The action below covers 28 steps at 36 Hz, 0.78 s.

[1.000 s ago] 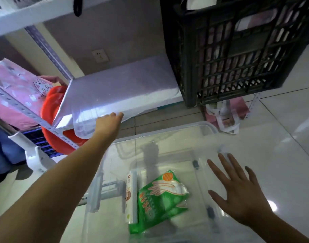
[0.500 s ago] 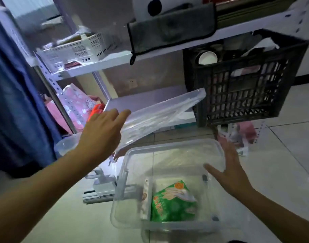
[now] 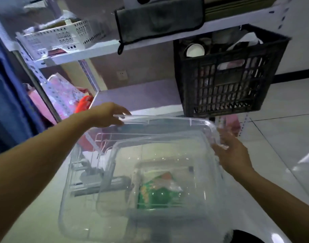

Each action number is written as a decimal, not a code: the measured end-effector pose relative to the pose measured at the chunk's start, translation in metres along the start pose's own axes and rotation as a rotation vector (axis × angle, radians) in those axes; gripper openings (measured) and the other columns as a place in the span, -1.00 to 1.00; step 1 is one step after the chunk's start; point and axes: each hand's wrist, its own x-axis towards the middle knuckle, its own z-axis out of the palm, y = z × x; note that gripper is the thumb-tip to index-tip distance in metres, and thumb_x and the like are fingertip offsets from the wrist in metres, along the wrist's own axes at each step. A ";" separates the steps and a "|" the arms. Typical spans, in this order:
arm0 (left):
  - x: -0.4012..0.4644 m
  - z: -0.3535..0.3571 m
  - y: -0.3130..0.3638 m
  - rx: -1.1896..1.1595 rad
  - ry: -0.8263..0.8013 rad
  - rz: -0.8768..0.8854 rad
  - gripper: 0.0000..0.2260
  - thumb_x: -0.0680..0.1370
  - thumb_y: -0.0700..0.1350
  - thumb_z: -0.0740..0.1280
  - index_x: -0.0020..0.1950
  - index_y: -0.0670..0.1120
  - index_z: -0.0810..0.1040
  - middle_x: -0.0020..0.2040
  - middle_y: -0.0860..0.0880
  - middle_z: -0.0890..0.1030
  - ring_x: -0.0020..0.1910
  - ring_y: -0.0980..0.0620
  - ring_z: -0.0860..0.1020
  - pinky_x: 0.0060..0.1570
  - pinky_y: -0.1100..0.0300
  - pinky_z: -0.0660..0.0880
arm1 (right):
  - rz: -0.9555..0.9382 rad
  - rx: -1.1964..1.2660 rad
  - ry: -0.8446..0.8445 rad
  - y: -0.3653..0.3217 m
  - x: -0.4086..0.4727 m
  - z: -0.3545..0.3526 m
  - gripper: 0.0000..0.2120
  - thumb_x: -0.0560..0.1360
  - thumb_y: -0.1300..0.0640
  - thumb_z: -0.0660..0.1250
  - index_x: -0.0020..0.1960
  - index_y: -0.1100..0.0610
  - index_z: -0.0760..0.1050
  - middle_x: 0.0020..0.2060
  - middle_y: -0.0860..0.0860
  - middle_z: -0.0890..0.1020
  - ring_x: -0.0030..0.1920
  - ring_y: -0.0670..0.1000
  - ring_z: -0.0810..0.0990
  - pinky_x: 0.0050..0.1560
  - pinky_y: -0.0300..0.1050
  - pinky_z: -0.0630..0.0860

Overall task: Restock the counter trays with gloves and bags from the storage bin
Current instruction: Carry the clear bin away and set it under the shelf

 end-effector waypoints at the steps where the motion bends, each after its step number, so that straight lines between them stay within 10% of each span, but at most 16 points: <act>1: 0.010 0.013 -0.002 -0.005 -0.041 -0.005 -0.60 0.51 -0.18 0.48 0.34 -0.07 0.57 0.27 -0.09 0.62 0.19 -0.04 0.58 0.24 0.17 0.43 | 0.026 -0.065 -0.018 0.007 0.002 0.000 -0.55 0.55 -0.12 0.34 0.42 -0.27 0.37 0.31 0.05 0.57 0.18 0.13 0.59 0.17 0.19 0.56; 13: 0.111 0.145 -0.052 -0.198 -0.098 -0.110 -0.58 0.55 -0.19 0.42 0.42 -0.08 0.50 0.37 -0.15 0.51 0.29 -0.16 0.48 0.39 -0.05 0.36 | 0.088 -0.474 -0.128 0.041 0.073 0.050 -0.52 0.57 0.19 0.27 0.48 0.01 0.37 0.22 0.16 0.59 0.15 0.19 0.58 0.00 -0.14 0.38; 24: 0.124 0.226 -0.087 -0.051 -0.003 -0.169 -0.58 0.69 0.04 0.10 0.57 0.13 0.22 0.58 -0.05 0.25 0.56 -0.16 0.13 0.48 -0.26 0.04 | 0.092 -0.602 -0.154 0.056 0.094 0.081 -0.56 0.62 0.08 0.21 0.49 -0.04 0.33 0.34 0.09 0.53 0.21 0.16 0.56 0.08 -0.06 0.44; 28: 0.100 0.248 -0.106 -0.060 0.082 -0.315 -0.44 0.59 0.38 -0.07 0.57 0.32 -0.09 0.64 0.02 -0.12 0.61 -0.12 -0.12 0.45 -0.33 -0.18 | 0.047 -0.834 -0.250 0.058 0.076 0.089 -0.44 0.64 -0.12 0.10 0.59 -0.03 0.07 0.61 0.10 0.04 0.54 0.26 0.13 0.41 0.23 0.23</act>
